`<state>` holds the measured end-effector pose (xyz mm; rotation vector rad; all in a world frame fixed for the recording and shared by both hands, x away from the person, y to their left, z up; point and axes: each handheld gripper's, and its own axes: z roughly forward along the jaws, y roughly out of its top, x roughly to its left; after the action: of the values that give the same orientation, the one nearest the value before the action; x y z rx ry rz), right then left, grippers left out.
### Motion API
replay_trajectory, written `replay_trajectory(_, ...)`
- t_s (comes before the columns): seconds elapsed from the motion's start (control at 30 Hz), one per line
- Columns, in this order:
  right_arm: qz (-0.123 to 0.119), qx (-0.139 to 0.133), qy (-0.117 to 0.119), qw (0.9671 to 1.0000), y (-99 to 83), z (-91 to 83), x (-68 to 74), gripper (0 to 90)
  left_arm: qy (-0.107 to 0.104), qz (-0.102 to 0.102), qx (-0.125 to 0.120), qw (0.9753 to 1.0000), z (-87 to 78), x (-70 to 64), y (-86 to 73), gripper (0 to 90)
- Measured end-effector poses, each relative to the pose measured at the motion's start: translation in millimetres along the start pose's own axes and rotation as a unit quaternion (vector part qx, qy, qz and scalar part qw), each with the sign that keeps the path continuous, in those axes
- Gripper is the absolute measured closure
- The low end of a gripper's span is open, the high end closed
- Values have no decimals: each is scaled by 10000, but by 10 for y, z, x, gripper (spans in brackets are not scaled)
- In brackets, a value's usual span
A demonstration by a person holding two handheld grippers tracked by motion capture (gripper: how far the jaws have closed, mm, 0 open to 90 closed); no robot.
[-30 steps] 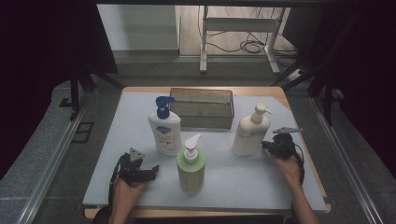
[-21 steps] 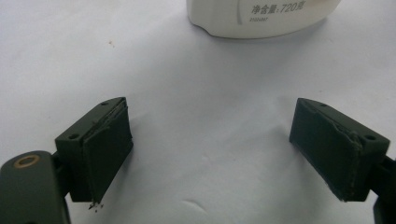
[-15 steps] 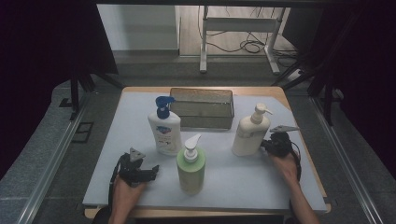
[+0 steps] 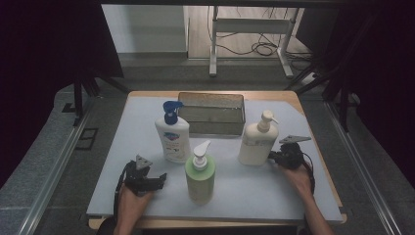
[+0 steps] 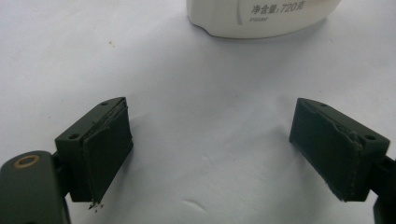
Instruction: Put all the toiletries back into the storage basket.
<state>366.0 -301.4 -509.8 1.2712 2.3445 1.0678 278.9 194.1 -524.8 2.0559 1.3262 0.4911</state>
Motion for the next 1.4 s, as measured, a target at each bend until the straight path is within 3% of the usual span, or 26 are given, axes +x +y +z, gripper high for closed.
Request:
replay_trajectory(0.73,-214,64,304,9993,-182,-61,430,878,-2,-5,-3,10000,1,-1,0,123)
replay_trajectory(0.87,-378,123,259,9989,-174,-59,505,877,-2,-6,-3,10000,1,0,0,123)
replay_trajectory(1.1,-339,72,319,9989,-176,-77,506,847,-3,-6,-3,10000,1,0,0,123)
replay_trajectory(1.4,-415,-1,310,9987,-223,-256,541,792,-3,-4,-2,10000,1,0,0,123)
